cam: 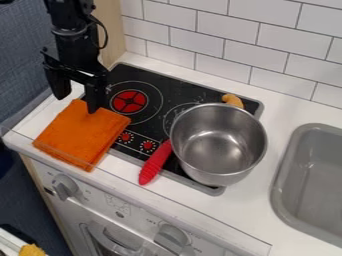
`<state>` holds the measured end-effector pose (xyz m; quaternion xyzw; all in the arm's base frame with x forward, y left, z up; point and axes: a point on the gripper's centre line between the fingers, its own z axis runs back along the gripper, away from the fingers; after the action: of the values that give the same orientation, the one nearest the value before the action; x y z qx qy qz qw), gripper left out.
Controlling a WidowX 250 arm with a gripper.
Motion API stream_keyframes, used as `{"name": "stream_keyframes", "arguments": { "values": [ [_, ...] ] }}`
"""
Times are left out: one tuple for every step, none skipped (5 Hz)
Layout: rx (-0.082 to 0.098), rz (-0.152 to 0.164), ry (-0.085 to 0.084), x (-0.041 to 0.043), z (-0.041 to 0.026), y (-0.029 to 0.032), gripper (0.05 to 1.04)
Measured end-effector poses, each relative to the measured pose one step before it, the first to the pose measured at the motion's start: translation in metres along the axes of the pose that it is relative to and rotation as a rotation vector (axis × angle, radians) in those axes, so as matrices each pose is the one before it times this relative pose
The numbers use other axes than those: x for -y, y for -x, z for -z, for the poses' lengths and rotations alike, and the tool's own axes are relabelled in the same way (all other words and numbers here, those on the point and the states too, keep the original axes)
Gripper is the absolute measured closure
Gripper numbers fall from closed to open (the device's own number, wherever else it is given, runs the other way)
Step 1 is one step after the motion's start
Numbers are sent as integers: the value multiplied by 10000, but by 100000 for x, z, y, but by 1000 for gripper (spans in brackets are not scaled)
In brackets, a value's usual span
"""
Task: Move the croissant to the top of the orange cloth
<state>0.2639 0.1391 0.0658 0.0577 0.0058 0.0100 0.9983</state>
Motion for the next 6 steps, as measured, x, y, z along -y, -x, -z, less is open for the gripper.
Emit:
{"name": "stream_keyframes", "arguments": {
  "values": [
    [-244,-33,132,225,767,204,83],
    [47,394,150,1836,-67,-565,83],
    [243,446,266,2332,-463,-1242,83],
    [830,641,111,3396,-2404,-3548,83],
    [582,65,-54,2307,-1538,-3267,83],
    [225,240,184,2940,616,-2930,83]
  ]
}}
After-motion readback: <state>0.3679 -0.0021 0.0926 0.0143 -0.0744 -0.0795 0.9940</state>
